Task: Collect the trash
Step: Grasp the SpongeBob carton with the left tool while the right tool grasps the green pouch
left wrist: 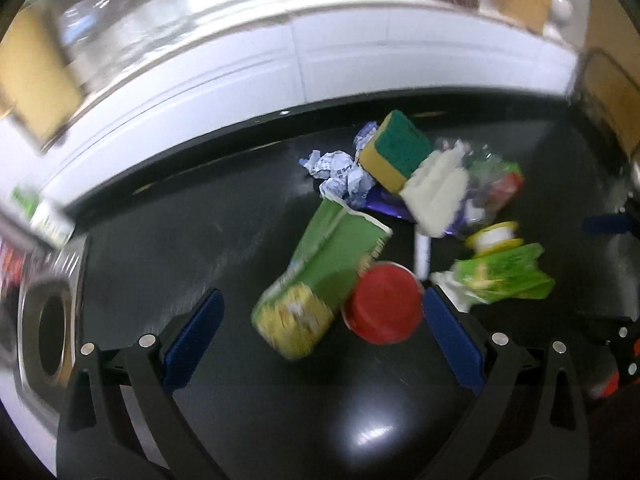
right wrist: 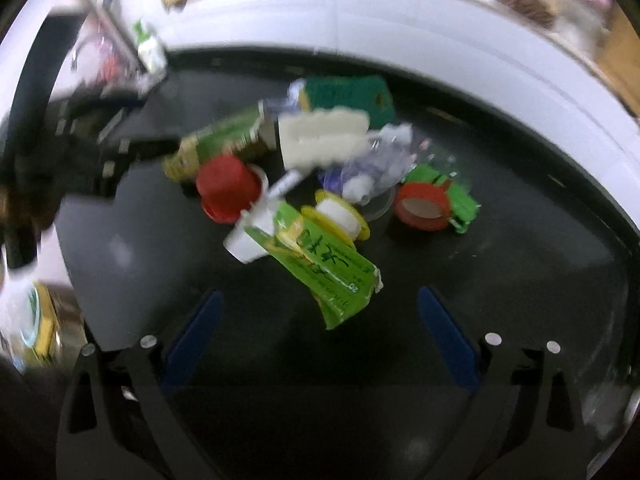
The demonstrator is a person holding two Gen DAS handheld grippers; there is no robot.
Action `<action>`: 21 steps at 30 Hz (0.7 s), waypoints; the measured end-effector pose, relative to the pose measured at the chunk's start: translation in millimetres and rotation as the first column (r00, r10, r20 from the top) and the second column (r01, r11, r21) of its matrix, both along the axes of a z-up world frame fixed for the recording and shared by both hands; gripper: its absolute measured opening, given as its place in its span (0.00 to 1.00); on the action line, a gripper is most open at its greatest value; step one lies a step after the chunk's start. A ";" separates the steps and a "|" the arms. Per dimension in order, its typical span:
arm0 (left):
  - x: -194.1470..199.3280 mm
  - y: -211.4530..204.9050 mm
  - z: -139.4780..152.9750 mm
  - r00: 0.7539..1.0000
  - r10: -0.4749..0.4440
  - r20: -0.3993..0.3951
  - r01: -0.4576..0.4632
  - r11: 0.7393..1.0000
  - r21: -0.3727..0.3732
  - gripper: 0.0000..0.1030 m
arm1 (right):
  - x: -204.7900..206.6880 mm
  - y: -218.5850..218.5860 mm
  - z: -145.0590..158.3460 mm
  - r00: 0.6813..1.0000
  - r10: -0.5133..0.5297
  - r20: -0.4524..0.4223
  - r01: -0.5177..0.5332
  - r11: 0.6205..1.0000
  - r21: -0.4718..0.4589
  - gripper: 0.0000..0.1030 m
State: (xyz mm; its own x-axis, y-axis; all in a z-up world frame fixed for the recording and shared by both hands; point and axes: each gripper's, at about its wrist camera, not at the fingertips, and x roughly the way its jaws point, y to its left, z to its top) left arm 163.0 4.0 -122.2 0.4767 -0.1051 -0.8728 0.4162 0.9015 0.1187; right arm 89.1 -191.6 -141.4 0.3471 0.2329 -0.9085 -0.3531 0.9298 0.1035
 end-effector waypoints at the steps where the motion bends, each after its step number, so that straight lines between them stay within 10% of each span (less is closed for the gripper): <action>1: 7.4 1.1 -7.0 1.000 -0.014 -0.013 0.014 1.000 -0.003 0.94 | 3.7 0.9 -8.2 1.000 0.016 -0.013 -0.016 1.000 -0.002 0.89; 8: 55.1 2.0 -46.6 0.985 -0.120 -0.122 0.114 0.992 -0.055 0.94 | 32.5 6.0 -47.9 0.994 0.069 -0.090 -0.072 0.997 -0.023 0.85; 14: 83.5 -3.2 -66.6 0.969 -0.183 -0.169 0.166 0.980 -0.110 0.94 | 43.0 9.1 -58.5 0.986 0.103 -0.127 -0.107 0.994 -0.026 0.62; 21: 75.3 5.9 -75.2 0.962 -0.184 -0.200 0.154 0.975 -0.158 0.58 | 42.4 6.6 -55.7 0.983 0.123 -0.134 -0.125 0.992 -0.009 0.43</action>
